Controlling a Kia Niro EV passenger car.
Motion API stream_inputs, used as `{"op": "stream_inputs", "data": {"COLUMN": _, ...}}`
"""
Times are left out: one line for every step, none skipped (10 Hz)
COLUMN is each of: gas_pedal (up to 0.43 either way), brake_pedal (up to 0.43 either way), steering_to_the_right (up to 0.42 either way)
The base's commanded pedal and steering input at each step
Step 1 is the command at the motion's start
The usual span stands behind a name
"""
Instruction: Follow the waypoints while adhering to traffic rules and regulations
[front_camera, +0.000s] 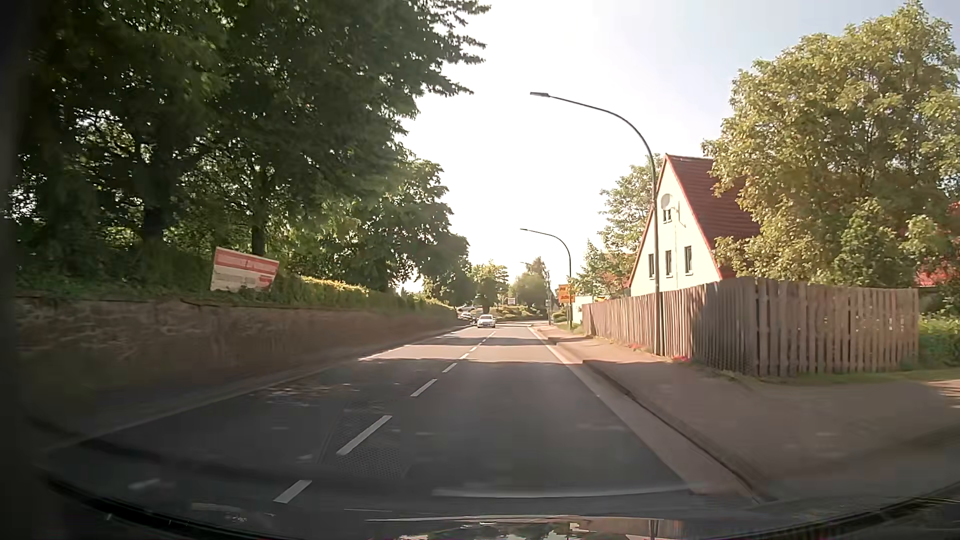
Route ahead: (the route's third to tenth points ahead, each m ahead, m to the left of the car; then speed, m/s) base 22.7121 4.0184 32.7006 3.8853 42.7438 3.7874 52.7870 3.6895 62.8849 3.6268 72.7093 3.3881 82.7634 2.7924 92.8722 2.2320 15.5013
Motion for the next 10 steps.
{"op": "stream_inputs", "data": {"gas_pedal": 0.157, "brake_pedal": 0.0, "steering_to_the_right": -0.001}}
{"op": "stream_inputs", "data": {"gas_pedal": 0.157, "brake_pedal": 0.0, "steering_to_the_right": -0.001}}
{"op": "stream_inputs", "data": {"gas_pedal": 0.157, "brake_pedal": 0.0, "steering_to_the_right": -0.001}}
{"op": "stream_inputs", "data": {"gas_pedal": 0.157, "brake_pedal": 0.0, "steering_to_the_right": -0.001}}
{"op": "stream_inputs", "data": {"gas_pedal": 0.15, "brake_pedal": 0.0, "steering_to_the_right": -0.001}}
{"op": "stream_inputs", "data": {"gas_pedal": 0.15, "brake_pedal": 0.0, "steering_to_the_right": 0.0}}
{"op": "stream_inputs", "data": {"gas_pedal": 0.15, "brake_pedal": 0.0, "steering_to_the_right": 0.0}}
{"op": "stream_inputs", "data": {"gas_pedal": 0.15, "brake_pedal": 0.0, "steering_to_the_right": 0.0}}
{"op": "stream_inputs", "data": {"gas_pedal": 0.15, "brake_pedal": 0.0, "steering_to_the_right": 0.0}}
{"op": "stream_inputs", "data": {"gas_pedal": 0.15, "brake_pedal": 0.0, "steering_to_the_right": 0.0}}
